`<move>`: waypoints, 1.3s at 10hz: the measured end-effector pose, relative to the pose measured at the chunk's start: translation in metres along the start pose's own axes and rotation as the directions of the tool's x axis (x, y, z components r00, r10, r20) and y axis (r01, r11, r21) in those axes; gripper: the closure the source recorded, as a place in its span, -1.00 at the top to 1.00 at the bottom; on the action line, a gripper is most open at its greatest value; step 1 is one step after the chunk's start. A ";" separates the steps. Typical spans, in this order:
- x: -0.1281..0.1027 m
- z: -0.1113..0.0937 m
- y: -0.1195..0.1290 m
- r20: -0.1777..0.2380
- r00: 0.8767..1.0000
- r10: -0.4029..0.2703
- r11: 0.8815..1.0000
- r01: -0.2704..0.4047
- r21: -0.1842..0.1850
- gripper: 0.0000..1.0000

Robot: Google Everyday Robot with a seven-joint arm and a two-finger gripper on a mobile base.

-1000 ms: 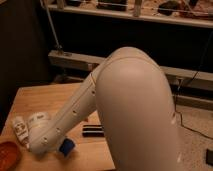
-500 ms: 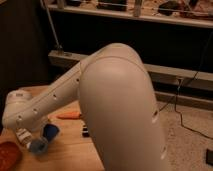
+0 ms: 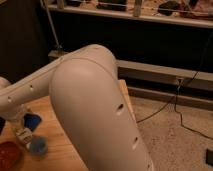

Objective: Place the white sponge in the ceramic bowl

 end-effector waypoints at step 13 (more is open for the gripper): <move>-0.077 0.051 0.136 0.102 0.973 -0.209 0.943 0.228 -0.241 -1.00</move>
